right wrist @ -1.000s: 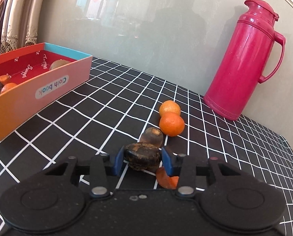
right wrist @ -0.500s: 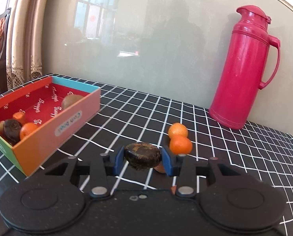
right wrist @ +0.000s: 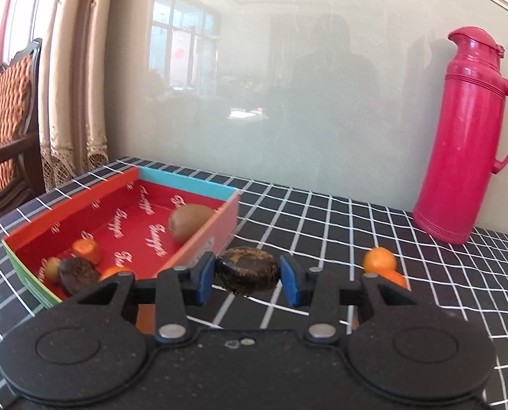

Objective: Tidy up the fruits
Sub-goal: 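Carry the dark date with the right gripper into the box and release, then move the left gripper from the box toward the fruit pile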

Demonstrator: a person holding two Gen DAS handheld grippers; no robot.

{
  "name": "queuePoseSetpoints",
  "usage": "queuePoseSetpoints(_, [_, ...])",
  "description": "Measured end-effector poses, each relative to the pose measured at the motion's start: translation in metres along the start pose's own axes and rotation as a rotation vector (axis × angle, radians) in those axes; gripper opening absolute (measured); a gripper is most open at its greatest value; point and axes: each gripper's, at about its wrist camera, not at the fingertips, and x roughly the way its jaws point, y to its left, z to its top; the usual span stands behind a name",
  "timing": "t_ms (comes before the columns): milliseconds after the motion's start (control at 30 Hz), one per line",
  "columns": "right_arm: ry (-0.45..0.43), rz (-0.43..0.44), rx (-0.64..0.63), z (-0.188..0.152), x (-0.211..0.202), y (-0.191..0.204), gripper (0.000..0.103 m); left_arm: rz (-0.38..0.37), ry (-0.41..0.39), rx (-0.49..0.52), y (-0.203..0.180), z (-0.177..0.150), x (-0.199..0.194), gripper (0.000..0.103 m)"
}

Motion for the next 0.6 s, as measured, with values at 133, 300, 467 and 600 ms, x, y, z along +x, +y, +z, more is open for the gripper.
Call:
queuePoseSetpoints(133, [-0.014,0.035,0.008,0.003,0.006,0.017,0.040,0.027,0.005,0.002,0.015,-0.001,0.001,0.103])
queuePoseSetpoints(300, [-0.048,0.071,0.005,0.005,0.012,0.043,0.040,0.064,0.025,-0.004,0.036,-0.004,0.006,0.103])
queuePoseSetpoints(467, [-0.055,0.079,-0.030,0.003,0.023,0.067,0.043,0.080,0.038,-0.024,0.052,-0.006,0.010,0.103])
queuePoseSetpoints(600, [-0.093,0.059,-0.027,0.001,0.019,0.070,0.063,0.077,0.038,-0.030,0.055,-0.007,0.012,0.103])
